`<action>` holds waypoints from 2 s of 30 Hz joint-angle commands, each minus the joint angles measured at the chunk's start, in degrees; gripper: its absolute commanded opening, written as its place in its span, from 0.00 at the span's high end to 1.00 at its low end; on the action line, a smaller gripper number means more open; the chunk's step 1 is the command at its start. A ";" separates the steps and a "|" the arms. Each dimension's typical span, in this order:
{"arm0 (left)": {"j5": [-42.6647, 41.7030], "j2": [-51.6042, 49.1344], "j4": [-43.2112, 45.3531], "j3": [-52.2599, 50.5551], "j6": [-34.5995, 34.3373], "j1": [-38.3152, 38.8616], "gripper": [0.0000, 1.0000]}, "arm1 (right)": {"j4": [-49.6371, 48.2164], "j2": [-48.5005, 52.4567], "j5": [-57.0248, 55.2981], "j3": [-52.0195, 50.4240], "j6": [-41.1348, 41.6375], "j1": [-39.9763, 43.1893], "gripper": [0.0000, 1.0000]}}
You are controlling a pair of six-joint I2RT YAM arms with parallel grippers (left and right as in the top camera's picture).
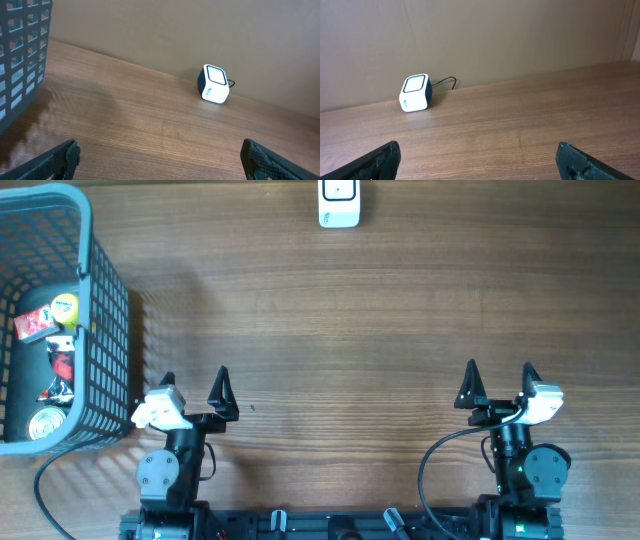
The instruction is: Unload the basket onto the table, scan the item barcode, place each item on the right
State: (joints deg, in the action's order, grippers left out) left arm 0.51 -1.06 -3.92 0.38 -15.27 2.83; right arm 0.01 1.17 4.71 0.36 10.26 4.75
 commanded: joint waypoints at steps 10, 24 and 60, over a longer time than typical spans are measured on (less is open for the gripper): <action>-7.17 0.50 -0.42 2.93 3.17 -0.44 0.00 | -0.17 0.24 0.00 -0.07 0.37 -0.28 0.00; -13.11 -21.64 -9.97 35.56 4.13 -0.44 0.00 | -0.17 0.24 0.00 -0.07 0.39 -0.28 0.00; -10.05 -66.36 -40.83 90.60 -4.68 -32.09 0.00 | -0.17 0.24 0.00 -0.07 0.37 -0.28 0.00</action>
State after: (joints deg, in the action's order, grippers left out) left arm -3.14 -67.57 -43.55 89.69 -18.74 -27.31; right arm 0.03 1.30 4.71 0.36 10.26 4.75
